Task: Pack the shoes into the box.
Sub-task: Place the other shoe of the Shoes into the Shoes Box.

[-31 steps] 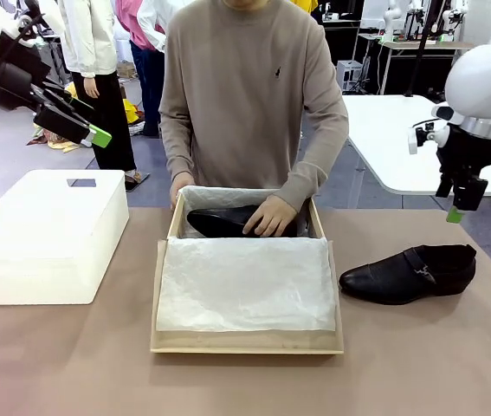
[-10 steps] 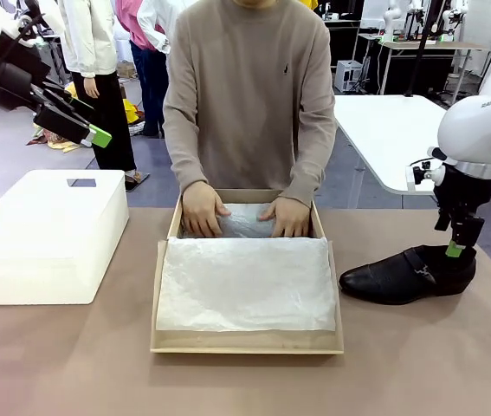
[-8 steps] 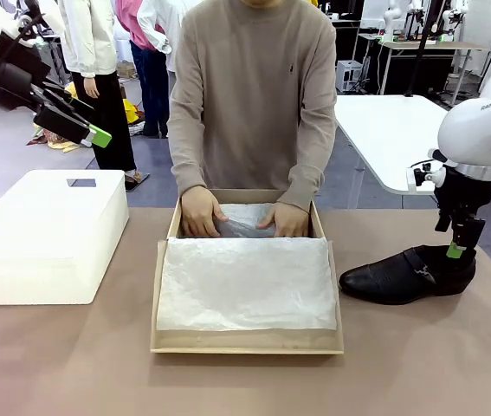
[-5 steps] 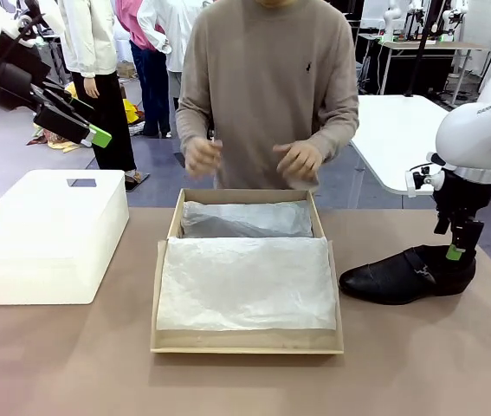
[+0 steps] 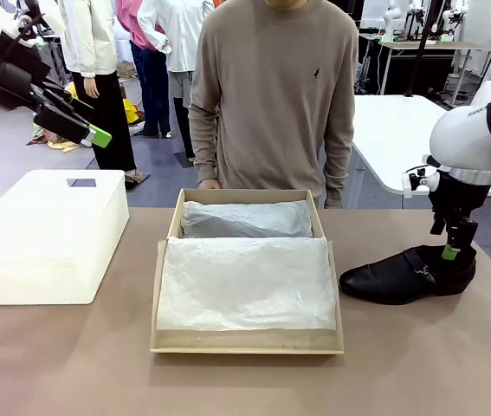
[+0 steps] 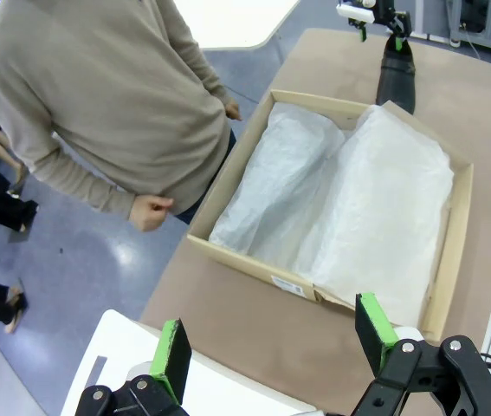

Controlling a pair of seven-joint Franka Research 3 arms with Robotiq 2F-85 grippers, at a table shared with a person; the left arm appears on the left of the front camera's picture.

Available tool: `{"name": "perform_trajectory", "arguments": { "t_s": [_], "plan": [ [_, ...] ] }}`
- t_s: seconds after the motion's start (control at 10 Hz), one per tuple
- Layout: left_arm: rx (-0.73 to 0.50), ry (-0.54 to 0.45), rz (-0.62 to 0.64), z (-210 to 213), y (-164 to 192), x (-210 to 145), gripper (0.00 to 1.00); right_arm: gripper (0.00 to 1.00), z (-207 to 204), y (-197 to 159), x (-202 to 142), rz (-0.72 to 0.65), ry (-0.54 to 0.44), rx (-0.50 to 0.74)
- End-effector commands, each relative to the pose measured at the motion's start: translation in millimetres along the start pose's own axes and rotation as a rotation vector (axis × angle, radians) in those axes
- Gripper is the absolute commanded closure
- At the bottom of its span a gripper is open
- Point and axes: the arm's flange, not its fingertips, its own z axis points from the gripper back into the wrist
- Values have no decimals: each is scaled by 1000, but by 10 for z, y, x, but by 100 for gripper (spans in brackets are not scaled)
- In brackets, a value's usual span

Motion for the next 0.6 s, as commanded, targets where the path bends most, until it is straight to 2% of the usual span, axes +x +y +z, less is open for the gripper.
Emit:
{"name": "perform_trajectory", "arguments": {
  "t_s": [0.0,0.5],
  "plan": [
    [-15,-12,-8,1,15,-11,0,0,-73,-63,-26,37,-18,-10],
    [-15,-12,-8,1,15,-11,0,0,-311,-14,-3,29,-33,33]
  ]
}}
